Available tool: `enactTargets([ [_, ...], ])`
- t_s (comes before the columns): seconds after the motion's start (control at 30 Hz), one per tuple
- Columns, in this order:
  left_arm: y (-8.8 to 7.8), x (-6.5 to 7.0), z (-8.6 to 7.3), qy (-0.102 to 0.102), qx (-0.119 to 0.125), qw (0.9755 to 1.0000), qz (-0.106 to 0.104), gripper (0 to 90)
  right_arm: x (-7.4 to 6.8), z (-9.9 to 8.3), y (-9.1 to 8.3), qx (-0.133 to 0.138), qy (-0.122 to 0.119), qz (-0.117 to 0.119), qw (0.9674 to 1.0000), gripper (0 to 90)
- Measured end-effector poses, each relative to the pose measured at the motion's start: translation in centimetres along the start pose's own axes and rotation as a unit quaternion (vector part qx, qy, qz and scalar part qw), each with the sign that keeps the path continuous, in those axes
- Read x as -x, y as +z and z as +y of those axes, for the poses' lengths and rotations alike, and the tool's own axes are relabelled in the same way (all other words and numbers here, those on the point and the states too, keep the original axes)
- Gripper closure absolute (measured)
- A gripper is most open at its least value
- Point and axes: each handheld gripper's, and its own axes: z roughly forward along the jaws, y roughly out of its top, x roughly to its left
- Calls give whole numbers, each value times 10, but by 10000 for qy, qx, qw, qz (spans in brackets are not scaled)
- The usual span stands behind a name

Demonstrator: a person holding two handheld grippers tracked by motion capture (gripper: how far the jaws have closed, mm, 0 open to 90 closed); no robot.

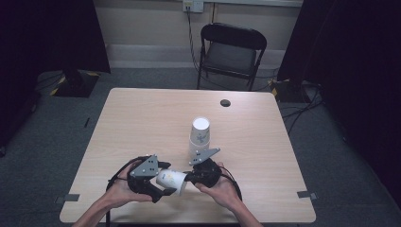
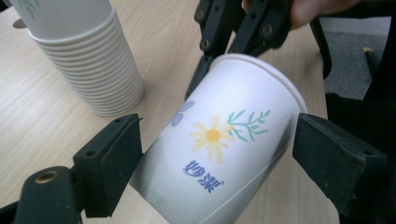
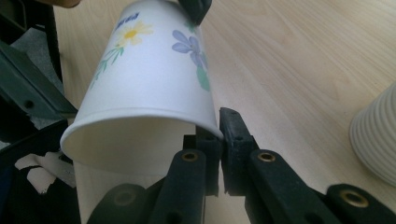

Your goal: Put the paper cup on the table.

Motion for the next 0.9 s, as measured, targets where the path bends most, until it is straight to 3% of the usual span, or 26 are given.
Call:
enactTargets([
  [0.4, 7, 2, -6, 67, -200, 9998, 8, 137, 1, 0, -3, 82, 51, 10, 10000, 882],
  [0.7, 13, 7, -8, 235, -371, 9990, 84, 111, 2, 0, -4, 110, 116, 63, 9999, 883],
  [0.8, 15, 7, -10, 270, -446, 9986, 13, 110, 2, 0, -4, 125, 130, 108, 9998, 885],
  [0.9, 17, 6, -13, 247, -412, 9988, 24, 127, 1, 1, -5, 182, 172, 159, 9996, 889],
])
